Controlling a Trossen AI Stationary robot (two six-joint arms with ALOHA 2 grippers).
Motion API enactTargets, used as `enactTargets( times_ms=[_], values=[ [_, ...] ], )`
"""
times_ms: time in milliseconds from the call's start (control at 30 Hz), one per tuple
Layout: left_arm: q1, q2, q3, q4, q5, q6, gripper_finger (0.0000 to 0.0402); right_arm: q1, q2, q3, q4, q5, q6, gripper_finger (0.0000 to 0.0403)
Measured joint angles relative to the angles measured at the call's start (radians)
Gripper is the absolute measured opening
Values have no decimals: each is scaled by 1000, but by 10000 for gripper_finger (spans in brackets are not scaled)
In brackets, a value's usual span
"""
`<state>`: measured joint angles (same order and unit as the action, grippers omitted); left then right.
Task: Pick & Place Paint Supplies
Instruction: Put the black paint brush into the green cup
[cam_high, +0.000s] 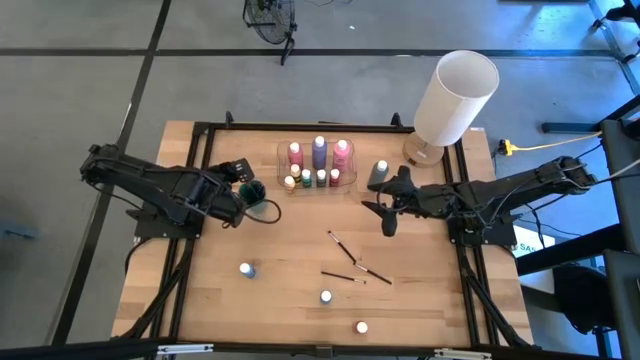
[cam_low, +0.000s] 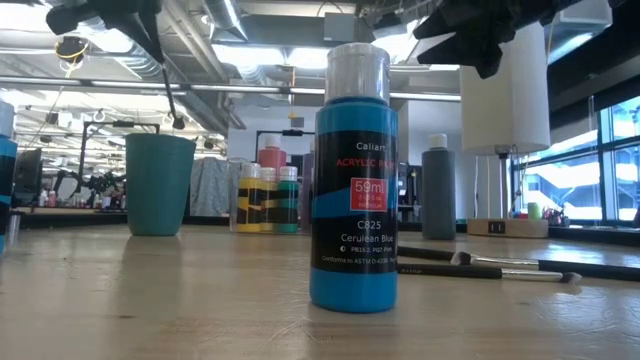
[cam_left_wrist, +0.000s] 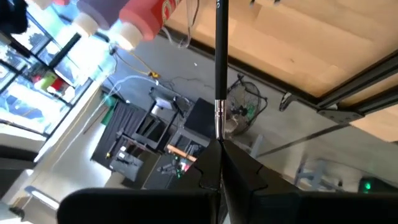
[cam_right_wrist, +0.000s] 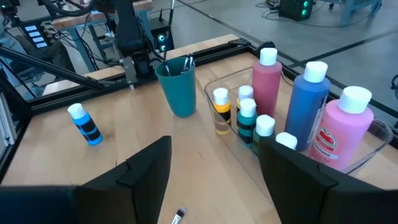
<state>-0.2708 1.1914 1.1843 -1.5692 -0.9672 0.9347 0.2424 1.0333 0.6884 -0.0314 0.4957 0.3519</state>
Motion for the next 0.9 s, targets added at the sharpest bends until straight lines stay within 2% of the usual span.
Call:
enactTargets(
  times_ms=[233,333,533,700,900],
  values=[
    [80,4,0,-2,-4,-15,2,1,1,0,-1,-28,0,242],
    [98,4,-36,-1,-17,-21,2,1,1,0,-2,-28,0,242],
    [102,5,-177,-3,-58,-1,2,2,1,0,-13,-29,0,242],
    [93,5,-179,-2,-90,-5,2,2,1,0,-16,-29,0,242],
    [55,7,-166,-2,-54,6,2,1,1,0,-17,-29,-1,242]
  ],
)
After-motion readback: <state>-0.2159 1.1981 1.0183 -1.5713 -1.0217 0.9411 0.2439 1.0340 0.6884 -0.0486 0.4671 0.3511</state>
